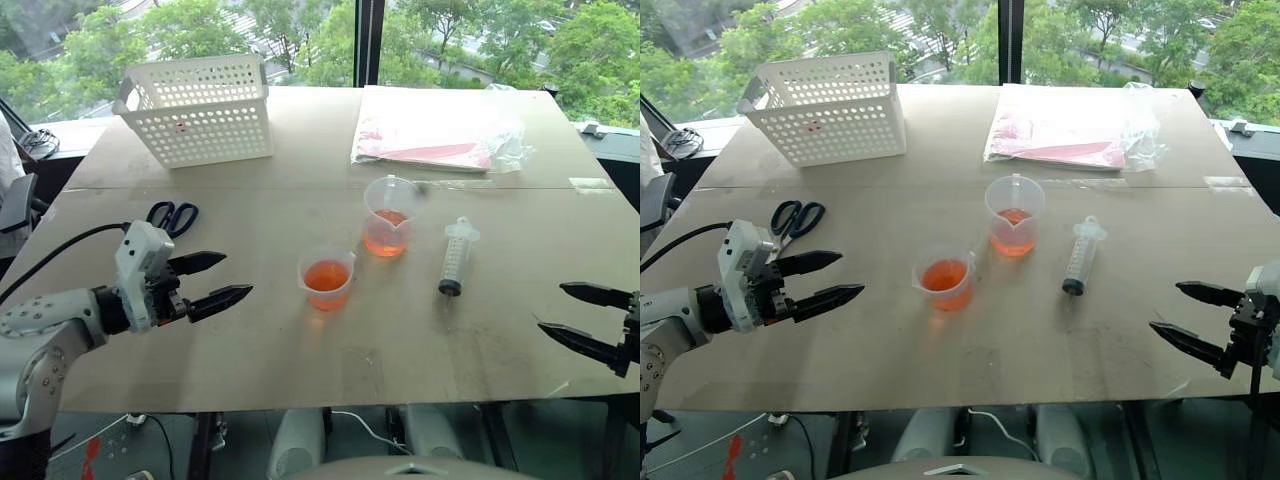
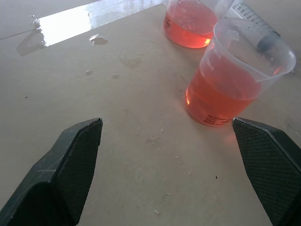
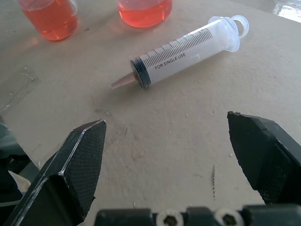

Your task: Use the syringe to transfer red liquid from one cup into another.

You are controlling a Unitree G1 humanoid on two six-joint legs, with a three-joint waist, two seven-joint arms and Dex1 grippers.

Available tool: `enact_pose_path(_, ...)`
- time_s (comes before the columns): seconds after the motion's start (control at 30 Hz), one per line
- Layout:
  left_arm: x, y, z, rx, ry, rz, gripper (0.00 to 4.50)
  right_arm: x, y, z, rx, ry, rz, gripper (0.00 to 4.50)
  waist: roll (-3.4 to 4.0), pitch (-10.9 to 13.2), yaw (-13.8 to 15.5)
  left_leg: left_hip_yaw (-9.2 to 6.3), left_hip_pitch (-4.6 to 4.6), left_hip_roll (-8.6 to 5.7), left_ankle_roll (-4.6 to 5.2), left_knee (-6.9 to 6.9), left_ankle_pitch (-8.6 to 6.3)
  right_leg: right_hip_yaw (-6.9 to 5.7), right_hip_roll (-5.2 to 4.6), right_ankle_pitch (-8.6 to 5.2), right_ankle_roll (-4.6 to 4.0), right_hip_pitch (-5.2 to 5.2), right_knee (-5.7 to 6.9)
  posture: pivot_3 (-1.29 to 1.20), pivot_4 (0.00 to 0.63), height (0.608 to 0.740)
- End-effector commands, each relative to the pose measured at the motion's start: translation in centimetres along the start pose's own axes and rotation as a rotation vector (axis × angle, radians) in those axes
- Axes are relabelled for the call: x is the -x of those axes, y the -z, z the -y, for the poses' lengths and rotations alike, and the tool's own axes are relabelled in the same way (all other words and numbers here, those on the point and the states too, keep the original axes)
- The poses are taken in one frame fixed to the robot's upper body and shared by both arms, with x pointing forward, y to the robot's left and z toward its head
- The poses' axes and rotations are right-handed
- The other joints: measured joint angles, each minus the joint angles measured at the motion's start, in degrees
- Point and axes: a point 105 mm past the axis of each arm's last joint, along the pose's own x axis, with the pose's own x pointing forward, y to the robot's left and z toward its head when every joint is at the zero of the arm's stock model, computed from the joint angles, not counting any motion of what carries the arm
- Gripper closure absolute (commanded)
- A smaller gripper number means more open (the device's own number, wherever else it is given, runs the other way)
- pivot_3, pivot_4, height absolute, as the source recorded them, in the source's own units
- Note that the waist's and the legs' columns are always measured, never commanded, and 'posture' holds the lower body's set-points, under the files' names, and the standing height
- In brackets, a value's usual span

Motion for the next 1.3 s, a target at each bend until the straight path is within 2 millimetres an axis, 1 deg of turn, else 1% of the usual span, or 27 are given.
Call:
enact_pose_path(0.03,-0.2,-2.7,0.8,-0.084,0.042,0.062,0.0,-0.6,-1.8,0.3,0.019,0.077,0.002,0.07,-0.01,0.0,0.03,0.0,0.0,0.0,0.0,0.0,0.0,0.0,0.0,0.0,0.0,0.0,0.0,0.0,0.15,0.74)
enact_pose_path(0.07,-0.6,-4.0,1.4,-0.112,0.073,0.095,0.0,-1.6,-2.2,0.9,0.045,0.156,-0.059,0.07,0.0,0.01,0.04,-0.01,0.0,0.02,0.0,0.01,0.0,-0.01,0.0,0.0,0.0,0.0,0.01,0.0,0.15,0.74)
enact_pose_path(0.1,-1.0,-5.1,1.8,-0.128,0.098,0.123,0.0,-2.2,-2.8,1.3,0.065,0.223,-0.083,0.07,0.0,0.01,0.02,-0.02,-0.04,0.06,0.01,0.06,0.0,-0.02,0.0,0.01,0.0,-0.04,0.03,0.0,0.15,0.74)
enact_pose_path(0.13,-1.3,-6.5,2.4,-0.146,0.127,0.162,0.0,-2.5,-2.9,1.8,0.042,0.275,-0.162,0.07,0.0,0.01,-0.02,-0.04,-0.01,0.1,0.01,0.1,0.0,0.01,-0.01,0.02,-0.01,-0.06,0.08,0.0,0.15,0.74)
enact_pose_path(0.2,-1.8,-8.5,3.3,-0.177,0.174,0.209,0.0,-3.7,-3.7,1.7,-0.075,0.239,-0.195,0.07,-0.04,-0.02,-0.05,-0.05,-0.04,0.17,0.0,0.13,0.01,0.03,0.0,0.08,-0.09,-0.13,0.07,0.0,0.15,0.74)
enact_pose_path(0.27,-2.0,-9.6,4.2,-0.191,0.222,0.23,0.0,-4.7,-4.4,1.5,-0.163,0.202,-0.217,0.07,-0.09,-0.07,-0.14,-0.02,0.02,0.15,0.0,0.13,0.02,0.05,0.03,0.09,-0.11,-0.05,0.06,0.0,0.15,0.74)
enact_pose_path(0.3,-2.0,-9.8,4.6,-0.201,0.244,0.225,0.0,-5.1,-4.4,1.9,-0.198,0.222,-0.247,0.07,-0.08,-0.07,-0.24,-0.01,0.04,0.14,0.0,0.1,0.0,0.08,0.04,0.17,-0.26,-0.03,0.05,0.0,0.15,0.74)
enact_pose_path(0.33,-2.0,-9.8,5.3,-0.222,0.276,0.208,0.0,-5.5,-4.4,2.6,-0.245,0.262,-0.269,0.07,-0.09,-0.07,-0.52,0.01,-0.03,0.04,0.01,0.04,0.0,0.09,0.07,0.21,-0.32,-0.07,0.0,0.0,0.15,0.74)
enact_pose_path(0.37,-2.1,-9.8,6.0,-0.245,0.311,0.191,0.0,-6.2,-4.4,3.3,-0.295,0.288,-0.276,0.07,-0.13,-0.05,-0.86,0.02,-0.16,-0.09,0.01,0.01,0.0,0.07,0.11,0.2,-0.33,-0.16,-0.02,0.0,0.15,0.74)
enact_pose_path(0.43,-2.2,-9.7,7.3,-0.276,0.369,0.165,0.0,-8.0,-4.6,4.0,-0.36,0.296,-0.281,0.07,-0.13,-0.03,-0.88,0.03,-0.43,-0.12,0.01,-0.01,0.0,0.09,0.14,0.22,-0.31,-0.44,0.0,0.0,0.15,0.74)
enact_pose_path(0.5,-2.2,-9.5,7.9,-0.297,0.391,0.15,0.0,-9.6,-4.6,4.8,-0.435,0.313,-0.284,0.07,-0.09,-0.01,-0.93,0.08,-0.44,-0.16,0.01,-0.03,0.0,0.1,0.13,0.3,-0.15,-0.44,0.0,0.0,0.15,0.74)
enact_pose_path(0.57,-2.1,-9.5,8.1,-0.294,0.398,0.151,0.0,-11.1,-5.0,5.3,-0.51,0.319,-0.283,0.07,-0.09,-0.01,-0.93,0.09,-0.46,-0.19,0.01,-0.08,0.0,0.11,0.13,0.28,-0.14,-0.46,-0.01,0.0,0.15,0.74)
enact_pose_path(0.7,-2.0,-8.9,8.4,-0.298,0.389,0.129,0.0,-13.7,-6.0,5.5,-0.667,0.284,-0.309,0.07,-0.09,0.0,-1.09,0.1,-0.44,-0.19,0.02,-0.08,0.01,0.13,0.14,0.28,-0.15,-0.45,0.01,0.0,0.15,0.74)
enact_pose_path(0.83,-1.8,-8.8,8.5,-0.278,0.37,0.142,0.0,-15.2,-7.0,5.4,-0.735,0.292,-0.36,0.07,-0.08,0.0,-1.01,0.07,-0.42,-0.19,0.04,-0.01,0.01,0.12,0.15,0.29,-0.17,-0.43,0.05,0.0,0.15,0.74)
enact_pose_path(0.9,-1.8,-8.8,8.7,-0.278,0.364,0.141,0.0,-15.5,-7.0,5.4,-0.752,0.316,-0.391,0.07,-0.08,0.0,-0.89,0.03,-0.43,-0.21,0.04,-0.01,0.01,0.1,0.15,0.29,-0.16,-0.41,0.04,0.0,0.15,0.74)
enact_pose_path(1.03,-1.7,-8.5,9.2,-0.267,0.352,0.142,0.0,-16.7,-6.0,5.1,-0.775,0.381,-0.471,0.07,-0.09,0.0,-1.14,0.03,-0.46,-0.21,0.04,-0.02,0.01,0.11,0.14,0.34,-0.07,-0.41,0.0,0.0,0.15,0.74)
enact_pose_path(1.07,-1.6,-8.4,9.2,-0.27,0.346,0.14,0.0,-17.2,-5.7,5.0,-0.776,0.401,-0.49,0.31,-0.08,0.0,-1.29,0.03,-0.47,-0.21,0.04,-0.02,0.01,0.1,0.14,0.34,-0.05,-0.42,0.0,0.0,0.15,0.74)
enact_pose_path(1.17,-1.4,-8.5,9.3,-0.266,0.33,0.146,0.0,-17.8,-5.2,4.5,-0.762,0.429,-0.526,1.28,-0.12,-0.03,-1.65,-0.01,-0.46,-0.18,0.04,-0.05,0.01,0.08,0.17,0.35,-0.05,-0.43,0.02,0.0,0.15,0.74)
enact_pose_path(1.2,-1.2,-8.5,9.2,-0.263,0.321,0.146,0.0,-18.0,-5.2,4.3,-0.746,0.43,-0.533,1.87,-0.12,-0.03,-1.87,-0.03,-0.46,-0.16,0.04,-0.04,0.01,0.05,0.18,0.35,-0.05,-0.43,0.02,0.0,0.15,0.74)
enact_pose_path(1.27,-1.0,-8.4,9.1,-0.263,0.312,0.14,0.0,-18.1,-5.1,4.1,-0.725,0.432,-0.541,2.73,-0.1,-0.04,-2.19,-0.03,-0.44,-0.16,0.04,-0.05,0.01,0.05,0.18,0.34,-0.05,-0.42,0.03,0.0,0.15,0.74)
enact_pose_path(1.3,-1.0,-8.4,9.0,-0.261,0.308,0.141,0.0,-18.0,-5.1,4.1,-0.702,0.431,-0.544,2.98,-0.09,-0.05,-2.26,-0.03,-0.43,-0.16,0.04,-0.05,0.01,0.06,0.18,0.35,-0.05,-0.41,0.03,0.0,0.15,0.74)
